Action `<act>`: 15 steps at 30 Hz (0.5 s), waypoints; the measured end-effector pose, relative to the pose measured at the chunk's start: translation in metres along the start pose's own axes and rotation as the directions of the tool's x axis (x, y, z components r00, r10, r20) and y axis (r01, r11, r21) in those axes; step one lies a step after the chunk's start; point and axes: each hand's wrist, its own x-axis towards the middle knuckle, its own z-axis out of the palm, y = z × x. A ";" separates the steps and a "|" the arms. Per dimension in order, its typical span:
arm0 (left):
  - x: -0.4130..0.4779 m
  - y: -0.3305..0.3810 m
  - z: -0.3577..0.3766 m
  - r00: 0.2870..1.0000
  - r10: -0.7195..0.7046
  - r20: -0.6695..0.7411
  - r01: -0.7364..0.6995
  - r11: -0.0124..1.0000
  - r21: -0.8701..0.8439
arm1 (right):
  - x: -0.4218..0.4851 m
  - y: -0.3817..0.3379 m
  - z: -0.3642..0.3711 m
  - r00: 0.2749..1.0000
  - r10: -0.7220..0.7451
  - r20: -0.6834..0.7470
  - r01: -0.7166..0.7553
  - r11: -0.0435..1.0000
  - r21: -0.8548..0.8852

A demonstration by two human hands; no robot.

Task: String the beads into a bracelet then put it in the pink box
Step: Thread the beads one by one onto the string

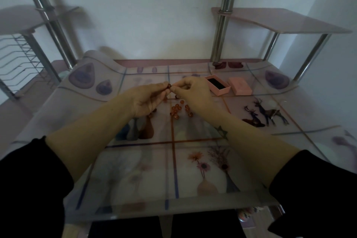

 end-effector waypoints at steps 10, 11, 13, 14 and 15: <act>0.004 0.004 0.002 0.977 0.207 -0.057 -0.179 0.933 0.311 | 0.003 -0.002 0.001 0.998 0.034 0.056 -0.035 0.999 0.016; 0.004 0.005 0.004 0.975 0.218 -0.042 -0.194 0.928 0.320 | 0.003 -0.003 0.001 0.997 0.039 0.063 -0.040 0.999 0.015; 0.002 0.008 0.008 0.967 0.254 -0.027 -0.233 0.920 0.316 | 0.005 -0.007 -0.002 0.997 0.045 0.067 -0.046 0.999 0.004; 0.001 0.010 0.010 0.961 0.275 -0.024 -0.255 0.919 0.301 | 0.006 -0.008 -0.003 0.996 0.049 0.072 -0.049 0.999 -0.002; 0.000 0.012 0.012 0.956 0.292 -0.020 -0.276 0.921 0.274 | 0.007 -0.008 -0.005 0.995 0.054 0.084 -0.054 0.999 -0.007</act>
